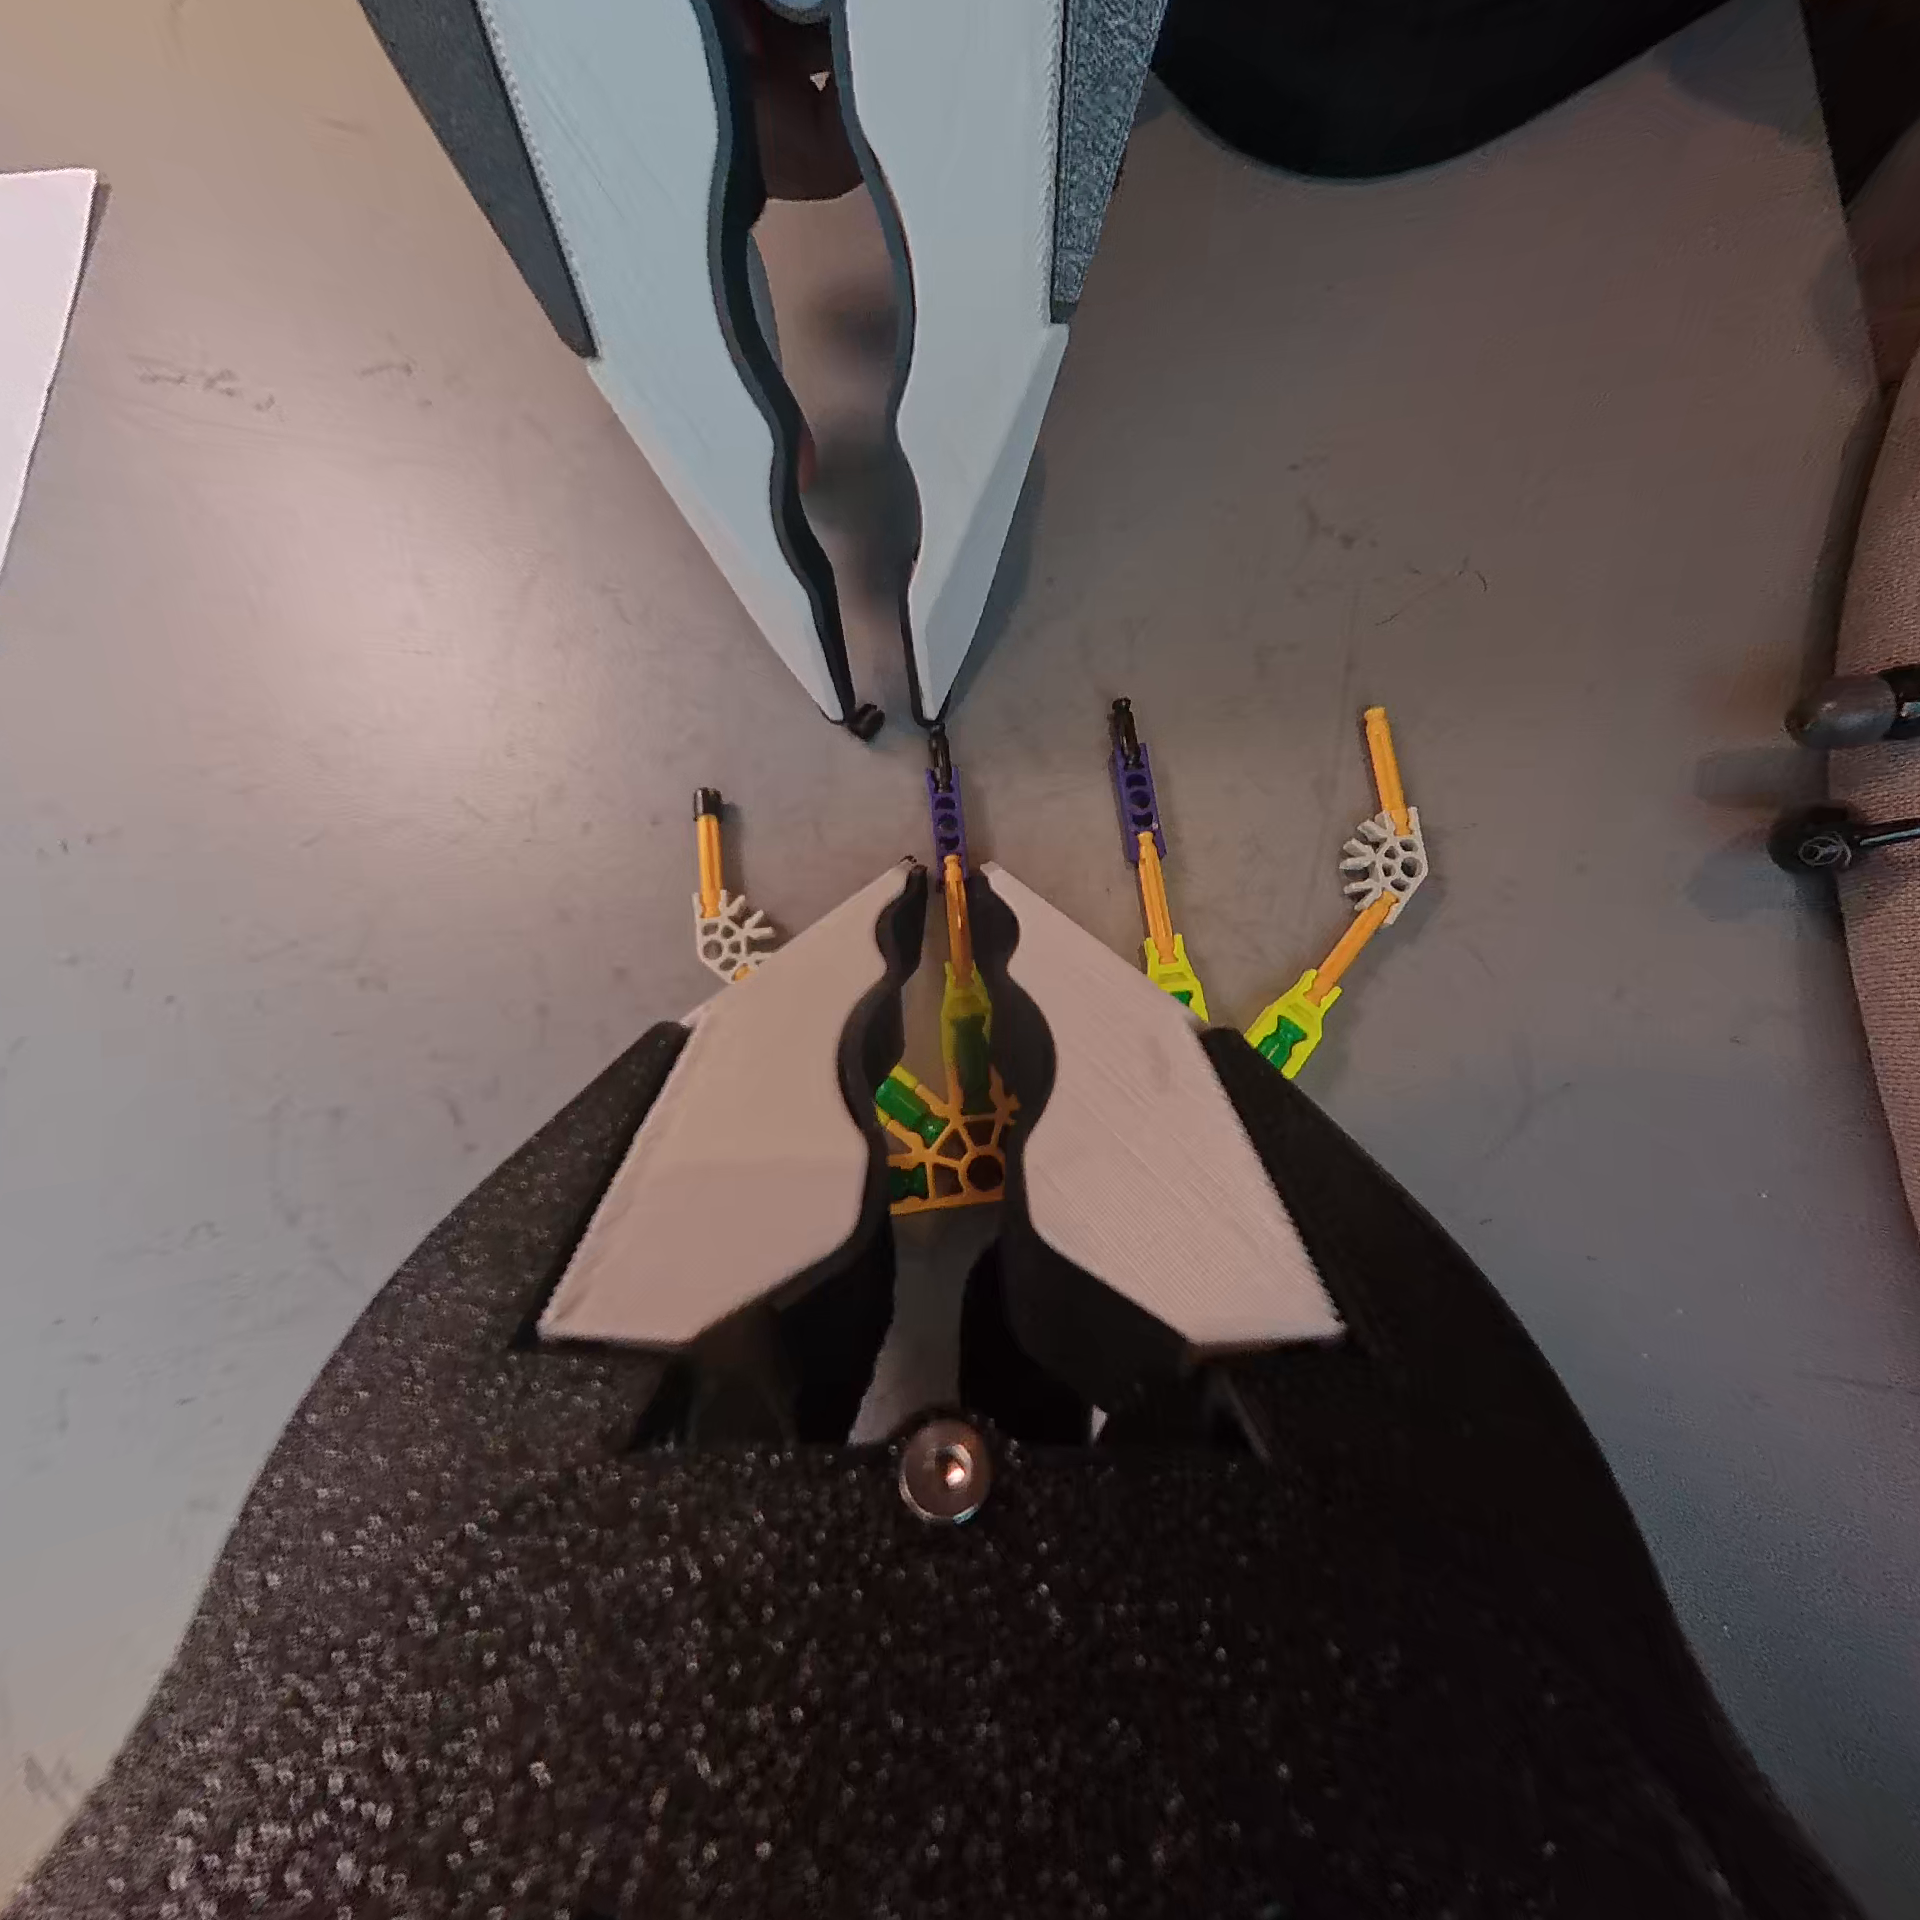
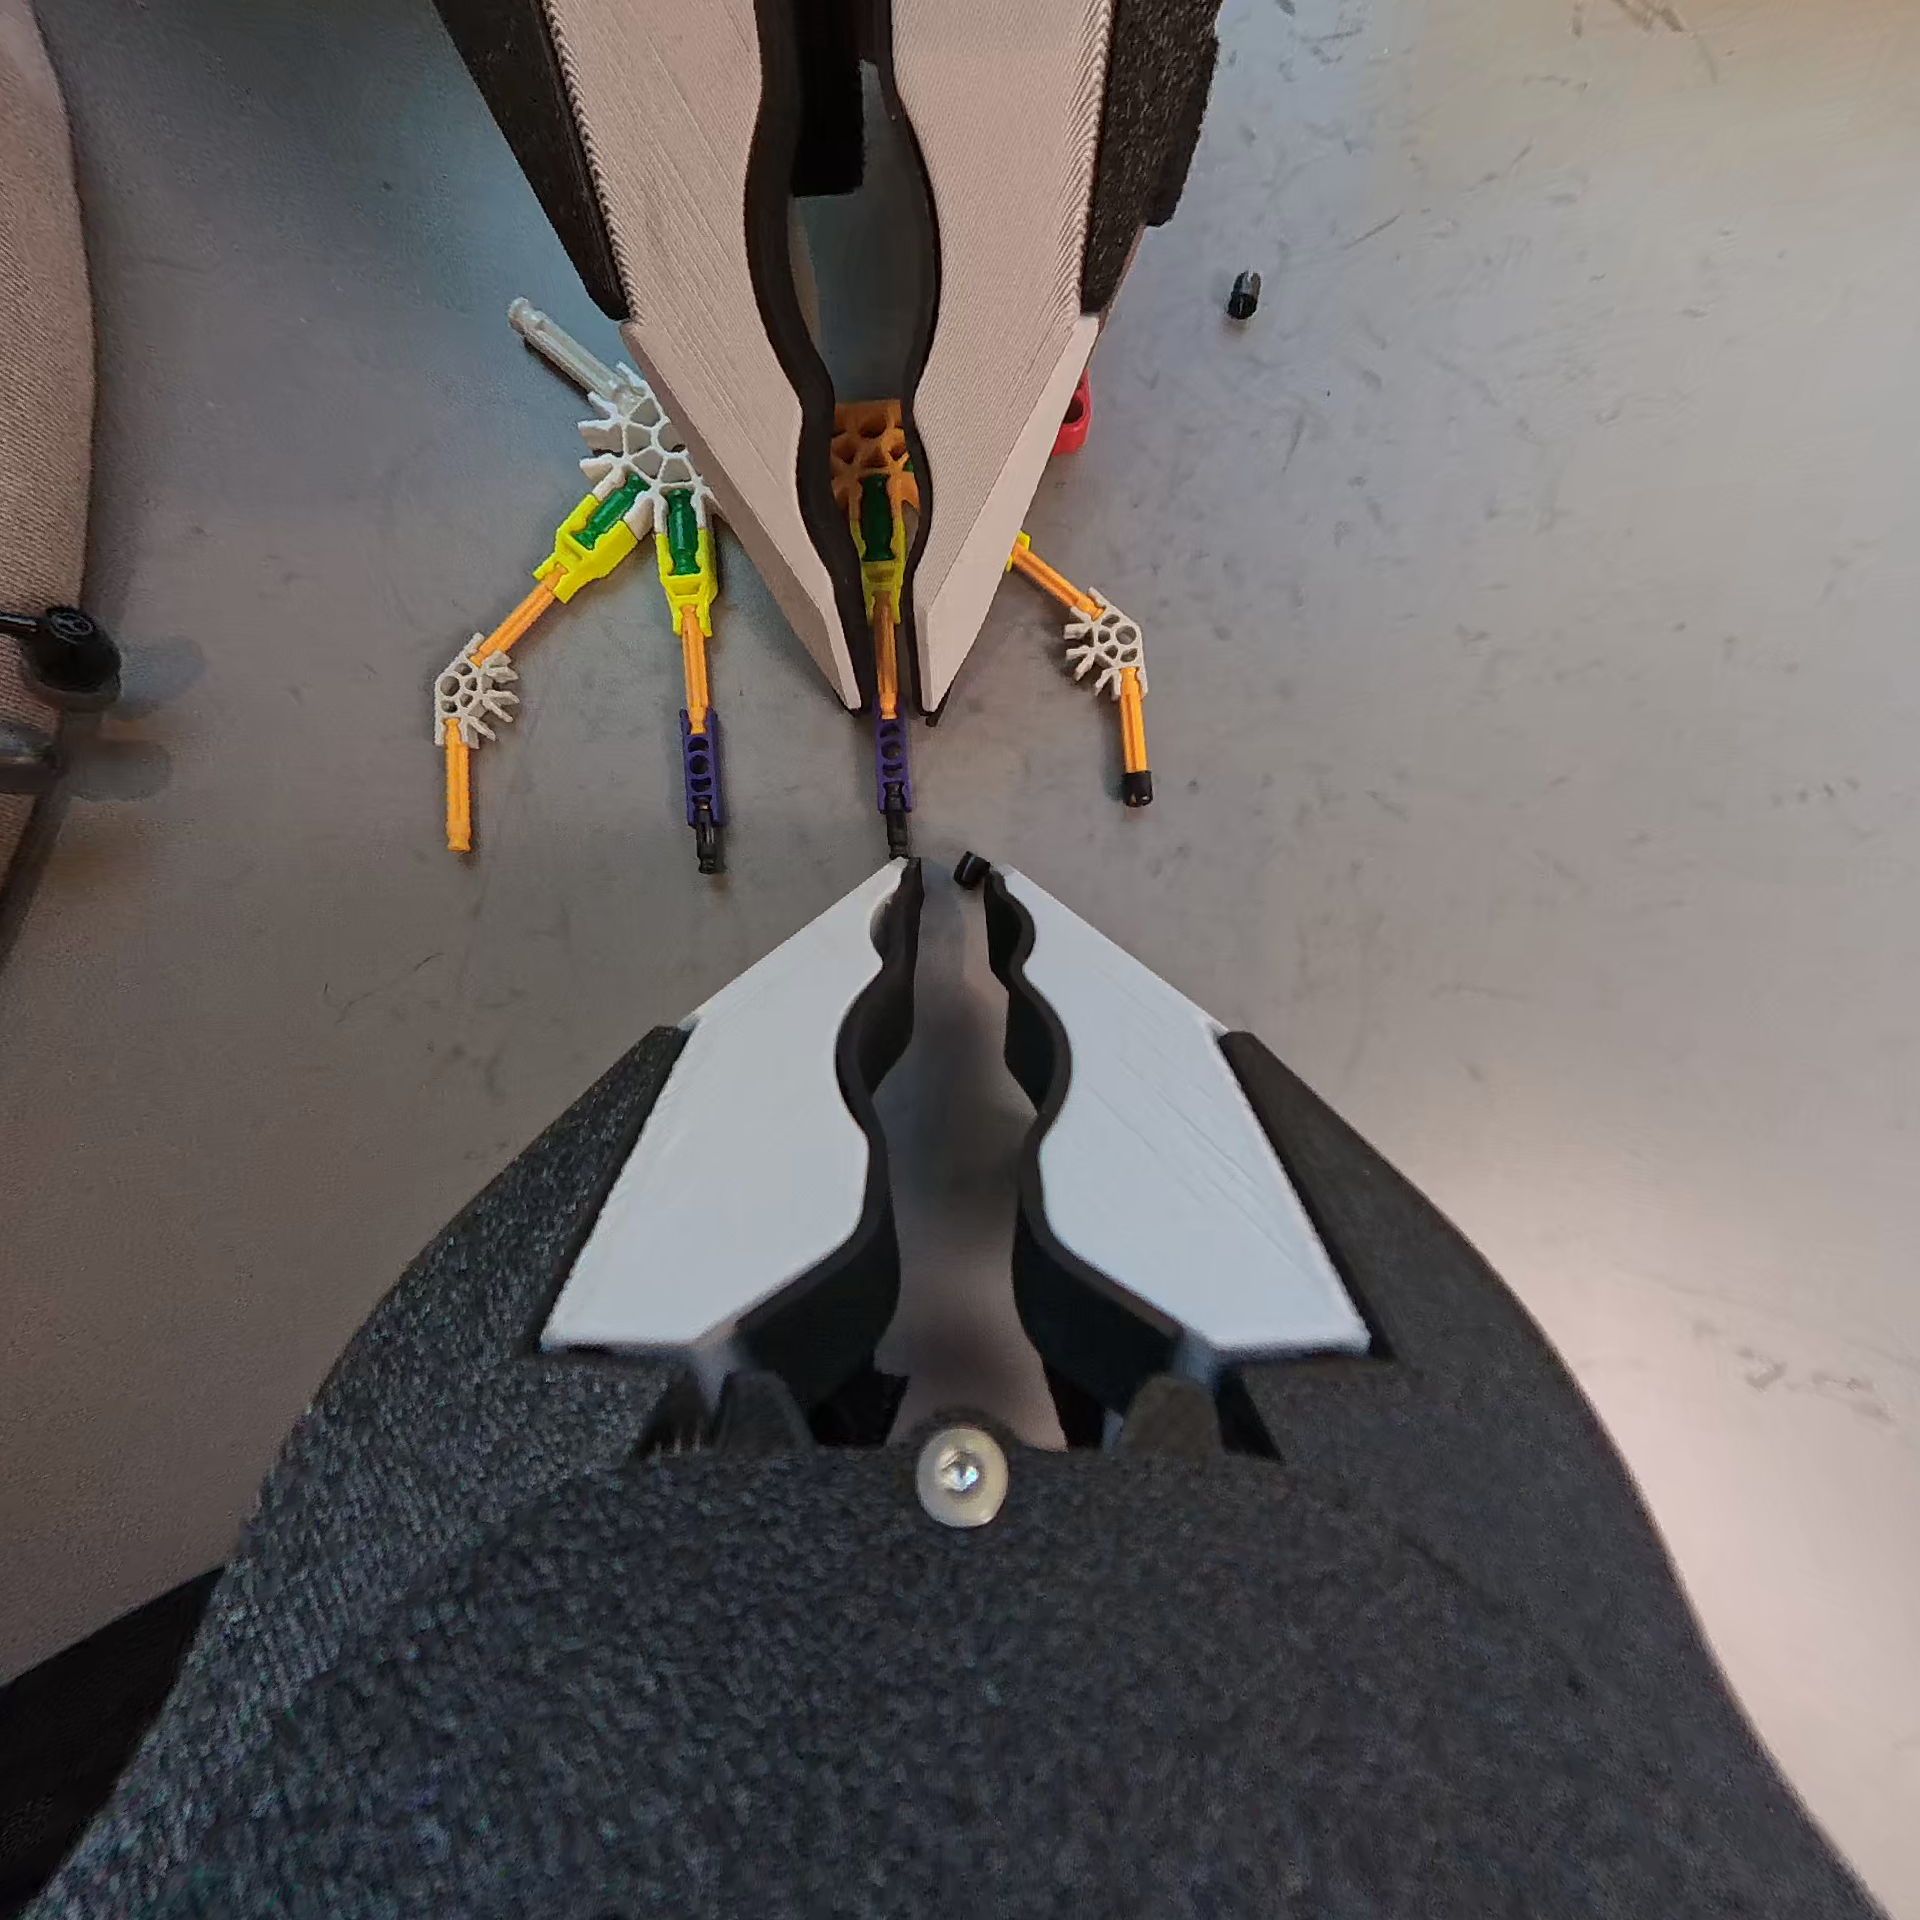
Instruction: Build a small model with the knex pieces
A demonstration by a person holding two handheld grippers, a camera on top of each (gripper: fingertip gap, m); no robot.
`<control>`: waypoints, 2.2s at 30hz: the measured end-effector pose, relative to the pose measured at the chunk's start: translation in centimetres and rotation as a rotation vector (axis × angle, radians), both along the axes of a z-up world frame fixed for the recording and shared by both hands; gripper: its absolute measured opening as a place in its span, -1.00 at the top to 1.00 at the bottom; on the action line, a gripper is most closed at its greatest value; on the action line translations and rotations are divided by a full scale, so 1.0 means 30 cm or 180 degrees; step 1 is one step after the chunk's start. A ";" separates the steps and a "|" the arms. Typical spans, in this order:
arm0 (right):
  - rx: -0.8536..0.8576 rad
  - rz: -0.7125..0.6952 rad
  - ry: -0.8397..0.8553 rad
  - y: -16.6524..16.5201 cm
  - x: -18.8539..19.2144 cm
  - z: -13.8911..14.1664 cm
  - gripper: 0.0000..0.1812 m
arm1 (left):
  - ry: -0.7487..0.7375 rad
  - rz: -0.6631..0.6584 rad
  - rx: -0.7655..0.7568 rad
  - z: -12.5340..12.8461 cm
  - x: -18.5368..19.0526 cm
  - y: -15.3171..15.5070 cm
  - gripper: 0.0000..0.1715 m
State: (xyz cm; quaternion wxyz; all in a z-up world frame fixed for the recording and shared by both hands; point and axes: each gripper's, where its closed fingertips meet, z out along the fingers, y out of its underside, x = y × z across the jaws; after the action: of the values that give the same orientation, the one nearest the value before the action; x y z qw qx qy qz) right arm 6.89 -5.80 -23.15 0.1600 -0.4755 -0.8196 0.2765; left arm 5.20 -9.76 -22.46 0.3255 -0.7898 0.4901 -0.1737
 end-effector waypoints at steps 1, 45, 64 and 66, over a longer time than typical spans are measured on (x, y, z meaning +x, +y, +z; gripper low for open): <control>-0.0007 0.0025 -0.0006 -0.001 -0.002 0.000 0.88 | -0.0003 0.0001 -0.0003 0.000 0.000 0.000 0.91; -0.0002 0.0301 0.0046 -0.039 0.008 0.000 0.97 | -0.0052 0.0015 -0.0101 -0.003 0.012 0.003 0.95; -0.0026 0.0280 0.0153 -0.044 -0.002 0.001 0.99 | -0.0025 0.0006 -0.0082 -0.002 0.019 0.008 0.97; -0.0027 0.0271 0.0149 -0.044 -0.002 0.001 0.99 | -0.0015 -0.0003 -0.0077 -0.002 0.018 0.008 0.97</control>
State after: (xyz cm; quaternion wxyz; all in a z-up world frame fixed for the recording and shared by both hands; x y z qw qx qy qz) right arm 6.83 -7.13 -23.12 0.1653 -0.4342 -0.8340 0.2977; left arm 5.74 -9.54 -22.53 0.3170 -0.7930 0.4876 -0.1816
